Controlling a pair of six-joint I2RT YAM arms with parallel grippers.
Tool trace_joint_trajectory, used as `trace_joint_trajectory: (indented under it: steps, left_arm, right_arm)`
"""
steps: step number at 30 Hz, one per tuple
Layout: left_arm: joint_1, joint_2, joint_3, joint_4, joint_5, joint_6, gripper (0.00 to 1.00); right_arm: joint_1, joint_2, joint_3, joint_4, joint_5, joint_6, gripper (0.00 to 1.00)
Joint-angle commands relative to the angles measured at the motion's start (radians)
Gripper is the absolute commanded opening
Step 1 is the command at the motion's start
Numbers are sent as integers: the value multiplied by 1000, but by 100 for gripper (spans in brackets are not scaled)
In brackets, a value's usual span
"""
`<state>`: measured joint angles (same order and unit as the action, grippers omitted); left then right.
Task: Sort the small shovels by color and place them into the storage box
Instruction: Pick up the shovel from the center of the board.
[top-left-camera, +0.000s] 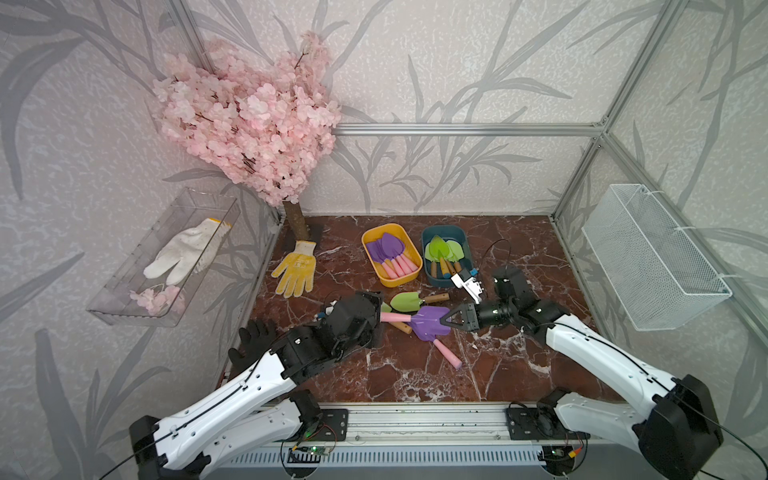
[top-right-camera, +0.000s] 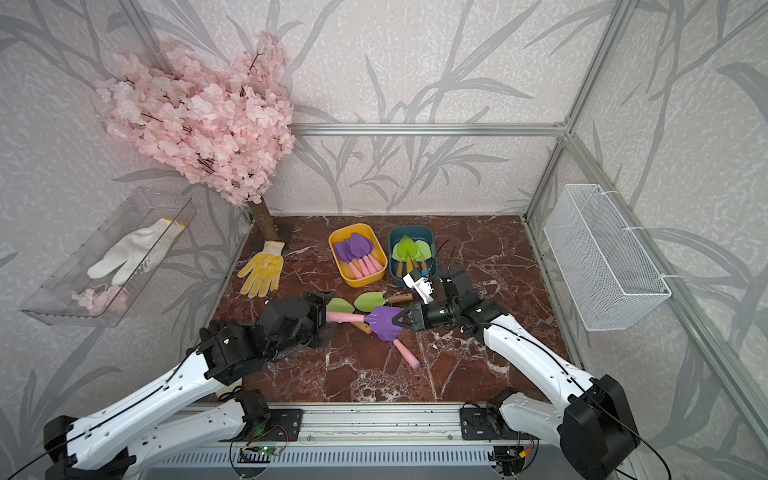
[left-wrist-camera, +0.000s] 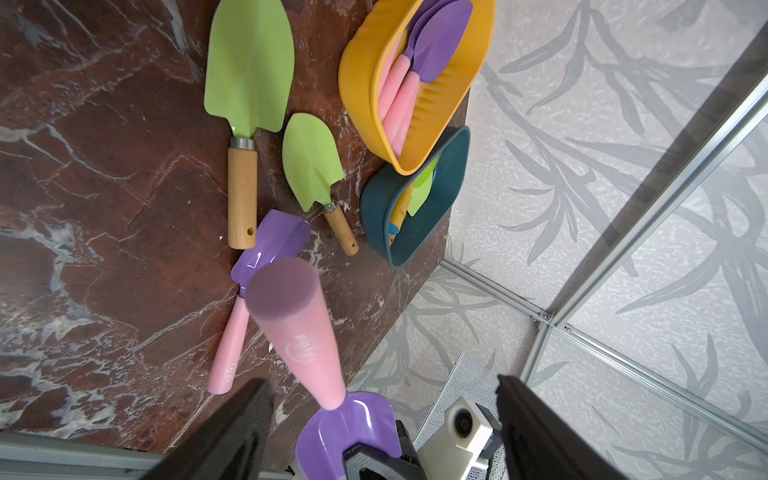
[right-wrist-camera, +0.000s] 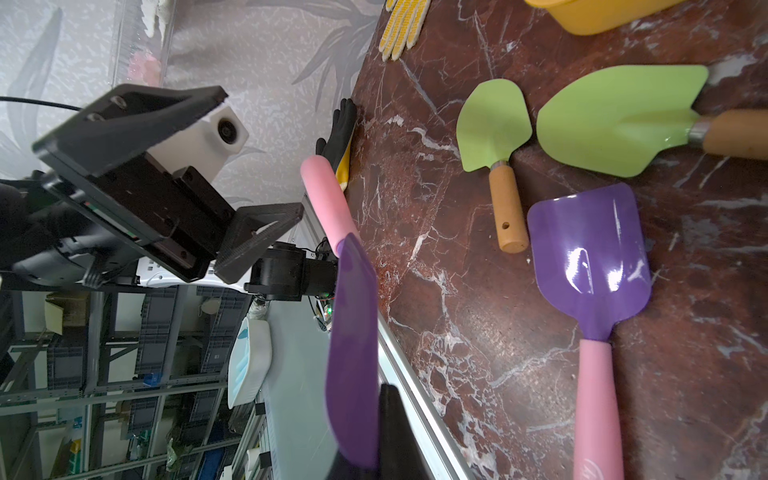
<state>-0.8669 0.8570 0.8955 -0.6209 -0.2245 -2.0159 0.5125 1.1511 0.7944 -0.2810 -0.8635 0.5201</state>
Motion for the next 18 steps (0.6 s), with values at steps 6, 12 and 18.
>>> trace_joint_trajectory:
  steps: [6,12,18]
  left_arm:
    - [29,112,248,-505,140,452,84]
    - [12,311,552,-879,45,818,83]
    - [-84,465,770,-1062,-156,1163,77]
  right_arm:
    - [-111,36,152,-198,-47,-113,0]
    - [-129,89,224,-322,-64,-193,0]
    - [-129,108,246,-395,-58,-234,0]
